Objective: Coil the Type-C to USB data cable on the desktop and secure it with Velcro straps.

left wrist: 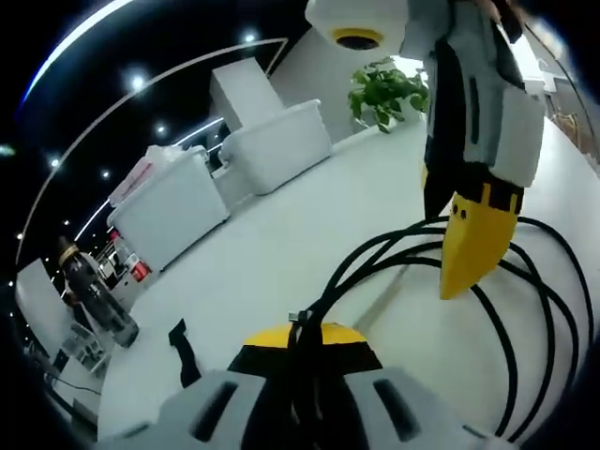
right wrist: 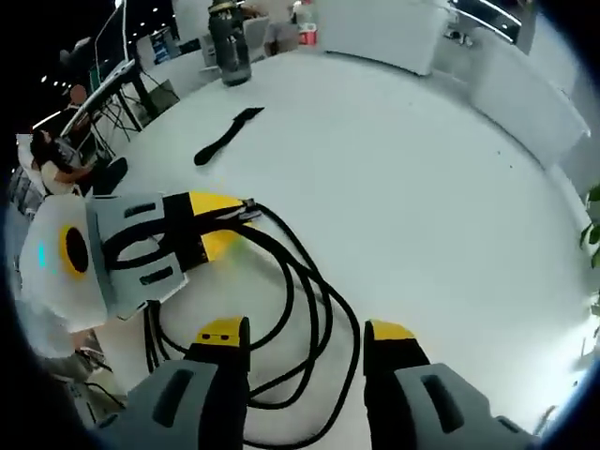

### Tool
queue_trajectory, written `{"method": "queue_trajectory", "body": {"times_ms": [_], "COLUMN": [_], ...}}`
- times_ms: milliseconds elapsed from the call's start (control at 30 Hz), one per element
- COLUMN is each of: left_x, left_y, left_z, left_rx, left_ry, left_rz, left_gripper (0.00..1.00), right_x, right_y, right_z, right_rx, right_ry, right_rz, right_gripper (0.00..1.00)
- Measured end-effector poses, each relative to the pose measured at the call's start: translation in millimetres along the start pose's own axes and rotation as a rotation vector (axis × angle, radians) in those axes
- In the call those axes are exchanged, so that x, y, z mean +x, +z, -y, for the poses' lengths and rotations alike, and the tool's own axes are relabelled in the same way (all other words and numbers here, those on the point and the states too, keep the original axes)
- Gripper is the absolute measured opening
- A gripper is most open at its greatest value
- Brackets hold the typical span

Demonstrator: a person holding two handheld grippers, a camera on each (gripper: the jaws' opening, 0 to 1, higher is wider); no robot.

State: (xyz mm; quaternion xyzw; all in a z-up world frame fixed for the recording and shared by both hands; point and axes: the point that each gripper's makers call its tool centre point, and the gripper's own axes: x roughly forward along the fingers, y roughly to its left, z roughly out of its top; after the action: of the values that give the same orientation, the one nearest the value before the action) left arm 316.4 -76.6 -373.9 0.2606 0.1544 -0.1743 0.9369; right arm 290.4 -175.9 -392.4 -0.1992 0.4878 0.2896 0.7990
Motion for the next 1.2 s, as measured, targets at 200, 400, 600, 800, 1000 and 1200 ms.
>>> {"method": "queue_trajectory", "body": {"times_ms": [200, 400, 600, 800, 1000, 1200], "left_x": [-1.1, -3.0, -6.4, -6.5, 6.8, 1.9], "left_y": [0.7, 2.7, 8.6, 7.2, 13.7, 16.4], "left_z": [2.4, -1.2, 2.8, 13.9, 16.1, 38.2], "left_rx": [-0.005, 0.037, -0.059, -0.139, -0.173, -0.171], "left_ry": [-0.023, -0.031, -0.117, -0.208, -0.243, -0.308], "left_rz": [0.015, 0.054, 0.110, 0.111, 0.127, 0.149], "left_gripper": [0.11, 0.21, 0.37, 0.41, 0.36, 0.29], "right_x": [0.0, -0.5, -0.7, -2.1, -2.2, -2.6], "right_y": [-2.8, -1.5, -3.4, -3.0, 5.3, 22.2], "right_z": [-0.3, -7.7, -15.4, -17.3, -9.5, -15.0], "right_rx": [-0.065, -0.158, -0.302, -0.429, -0.590, -0.782], "right_ry": [0.016, 0.058, 0.102, 0.100, 0.016, 0.020], "right_rz": [-0.037, -0.052, -0.059, -0.043, -0.022, 0.054], "right_gripper": [0.39, 0.20, 0.07, 0.07, 0.05, 0.04]}}
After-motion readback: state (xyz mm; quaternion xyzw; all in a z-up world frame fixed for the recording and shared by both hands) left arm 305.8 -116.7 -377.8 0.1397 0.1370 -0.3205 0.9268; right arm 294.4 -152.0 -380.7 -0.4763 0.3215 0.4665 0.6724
